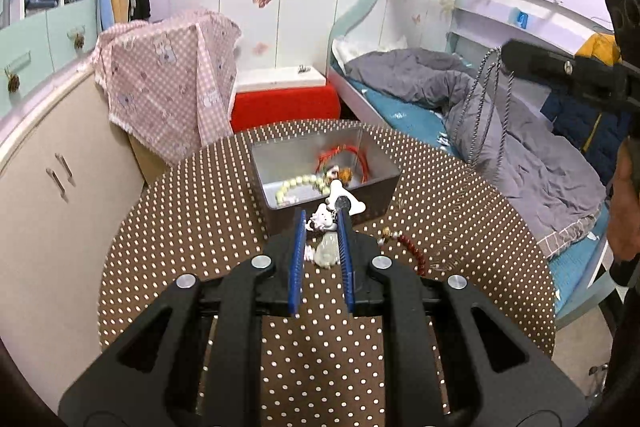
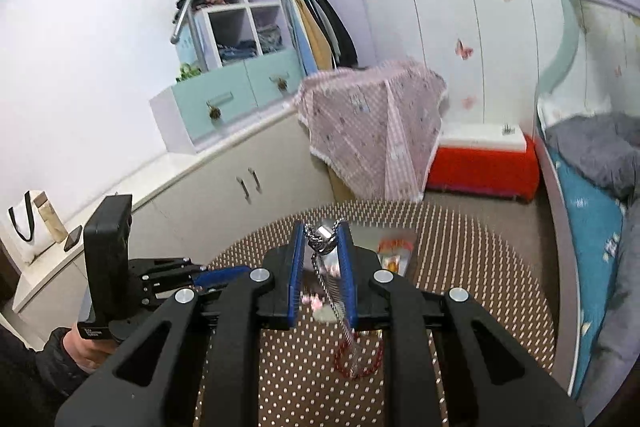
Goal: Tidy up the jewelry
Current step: 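Lift the silver chain with the right gripper and carry it over the tray, then open the right gripper to drop the chain into the tray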
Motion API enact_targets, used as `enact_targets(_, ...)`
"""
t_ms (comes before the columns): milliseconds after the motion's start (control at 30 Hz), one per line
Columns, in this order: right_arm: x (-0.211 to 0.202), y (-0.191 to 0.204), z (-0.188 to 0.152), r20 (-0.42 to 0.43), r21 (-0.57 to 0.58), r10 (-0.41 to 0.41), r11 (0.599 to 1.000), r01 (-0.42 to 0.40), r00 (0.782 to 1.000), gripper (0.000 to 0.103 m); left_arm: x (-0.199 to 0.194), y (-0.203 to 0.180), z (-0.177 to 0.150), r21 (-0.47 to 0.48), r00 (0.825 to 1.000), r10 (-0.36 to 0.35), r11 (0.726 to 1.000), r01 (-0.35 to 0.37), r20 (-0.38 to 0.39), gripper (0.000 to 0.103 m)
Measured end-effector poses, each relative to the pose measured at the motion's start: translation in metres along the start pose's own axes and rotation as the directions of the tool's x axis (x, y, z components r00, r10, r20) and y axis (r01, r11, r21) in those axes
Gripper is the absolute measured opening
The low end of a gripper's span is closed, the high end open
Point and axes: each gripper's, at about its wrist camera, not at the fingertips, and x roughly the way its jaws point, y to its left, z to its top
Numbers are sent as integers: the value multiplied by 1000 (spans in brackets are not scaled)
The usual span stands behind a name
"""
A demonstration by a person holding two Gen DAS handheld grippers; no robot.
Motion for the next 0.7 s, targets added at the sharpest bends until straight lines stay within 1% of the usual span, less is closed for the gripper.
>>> enact_targets(167,-10,9,27,56,-50,3,999,0,998,15,-10,6,22,16,999,6,1000,-7,38,16)
enact_targets(267,-13,15,44,92,-81,2,997,6,996,15,-15,12,42,14,997,19,1000,-20,74,16)
enact_targets(400,-10,19,67,121,-104,12,995,1,993,15,-14,23,73,-11,995,12,1000,-11,96,16)
enact_targets(533,4,14,87,120,-104,8,995,4,993,15,-2,34,95,-27,996,4,1000,-2,90,16)
enact_targets(700,22,1,92,87,-78,-4,997,10,996,15,23,40,111,-34,999,-4,999,6,48,16)
